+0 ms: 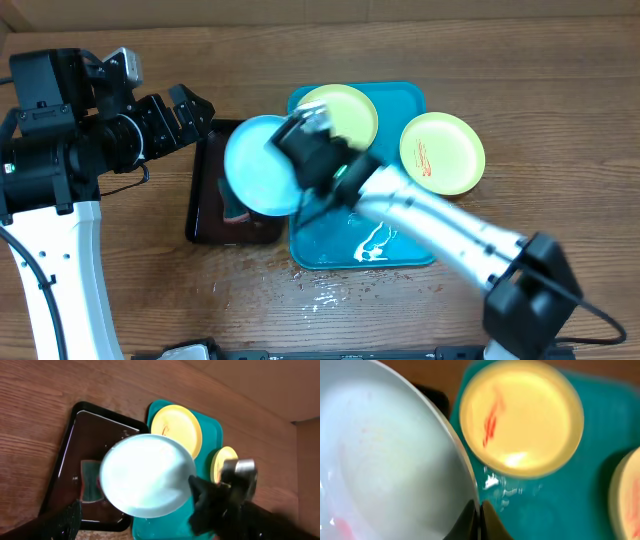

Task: Clean dirty plates on tray and stack at the side
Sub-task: 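Carry the light-blue plate right and set it on the table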

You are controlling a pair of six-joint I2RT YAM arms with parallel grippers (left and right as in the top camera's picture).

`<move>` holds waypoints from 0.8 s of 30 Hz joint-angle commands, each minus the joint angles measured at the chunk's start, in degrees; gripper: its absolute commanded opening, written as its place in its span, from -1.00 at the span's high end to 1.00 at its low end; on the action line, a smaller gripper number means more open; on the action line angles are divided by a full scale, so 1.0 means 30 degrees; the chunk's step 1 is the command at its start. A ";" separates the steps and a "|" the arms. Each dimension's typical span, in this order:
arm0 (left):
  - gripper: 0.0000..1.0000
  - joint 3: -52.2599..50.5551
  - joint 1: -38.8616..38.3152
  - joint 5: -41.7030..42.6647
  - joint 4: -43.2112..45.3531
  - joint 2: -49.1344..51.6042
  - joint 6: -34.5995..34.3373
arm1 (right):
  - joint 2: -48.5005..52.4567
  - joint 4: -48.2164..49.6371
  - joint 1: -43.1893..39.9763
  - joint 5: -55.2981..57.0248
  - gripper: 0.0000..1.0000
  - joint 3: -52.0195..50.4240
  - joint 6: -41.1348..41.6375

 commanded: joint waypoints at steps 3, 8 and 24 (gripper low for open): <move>-1.00 0.0459 0.0080 0.0270 -0.0036 -0.0313 0.0780 | -0.2397 -0.2084 -0.6047 -1.0542 0.93 0.1749 0.1137; -0.99 0.0459 0.0080 0.0197 -0.0051 -0.0306 0.1166 | -0.3228 -0.4918 -1.3406 -1.1322 0.93 0.1749 0.1115; -0.99 0.0459 0.0080 0.0131 0.0029 -0.0306 0.1370 | -0.0692 -0.5479 -2.6869 -0.9071 0.92 -0.4430 0.0692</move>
